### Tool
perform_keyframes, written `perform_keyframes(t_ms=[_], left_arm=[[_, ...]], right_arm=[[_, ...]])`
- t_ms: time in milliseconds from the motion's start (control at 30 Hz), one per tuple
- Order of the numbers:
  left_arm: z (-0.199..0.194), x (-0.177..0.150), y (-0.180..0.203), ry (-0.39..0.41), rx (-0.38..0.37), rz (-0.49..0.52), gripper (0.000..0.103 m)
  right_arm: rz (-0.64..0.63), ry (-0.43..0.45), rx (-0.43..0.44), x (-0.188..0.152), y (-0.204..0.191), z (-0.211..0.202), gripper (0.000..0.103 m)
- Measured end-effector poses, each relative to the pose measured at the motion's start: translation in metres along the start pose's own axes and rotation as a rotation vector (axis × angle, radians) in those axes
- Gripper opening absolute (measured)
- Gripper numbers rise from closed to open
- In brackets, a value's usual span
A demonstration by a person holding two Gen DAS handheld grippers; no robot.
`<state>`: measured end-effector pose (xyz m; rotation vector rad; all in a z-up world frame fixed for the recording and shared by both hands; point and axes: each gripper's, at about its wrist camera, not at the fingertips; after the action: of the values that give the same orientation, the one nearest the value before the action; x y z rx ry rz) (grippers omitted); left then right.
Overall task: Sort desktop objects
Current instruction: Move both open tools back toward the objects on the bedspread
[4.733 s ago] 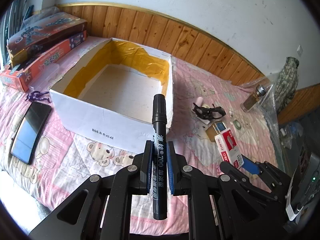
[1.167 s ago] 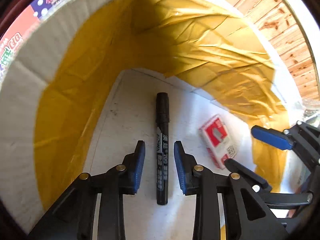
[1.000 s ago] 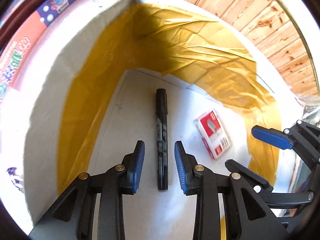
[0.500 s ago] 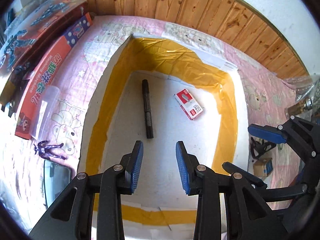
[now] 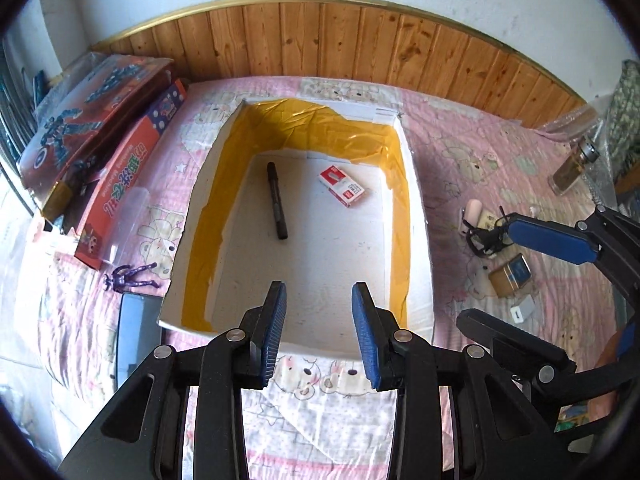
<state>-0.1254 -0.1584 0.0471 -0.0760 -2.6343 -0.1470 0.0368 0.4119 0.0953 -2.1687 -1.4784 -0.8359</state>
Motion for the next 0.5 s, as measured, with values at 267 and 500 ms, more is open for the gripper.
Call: perform_keyframes(t_ms=[267,500], left_arm=[[-0.029,-0.038,0.011,0.060,-0.016,0.049,0.036],[-0.059,-0.072,0.043,0.126,-0.116,0.141,0.036]], right_arm=[[0.092,0.164,-0.027,-0.045,-0.018,-0.042,0.061],[0.205,0.285,-0.071,-0.101,-0.015,-0.080,0.061]])
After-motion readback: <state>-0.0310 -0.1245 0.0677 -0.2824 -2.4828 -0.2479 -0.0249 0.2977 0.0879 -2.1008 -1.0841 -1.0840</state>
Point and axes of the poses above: each gripper's, at about its wrist camera, not at the fingertips, and z roughly the way its jaws point, y to its right, x to its top, and after that the axes turned 7 degrees about -z, right-handed
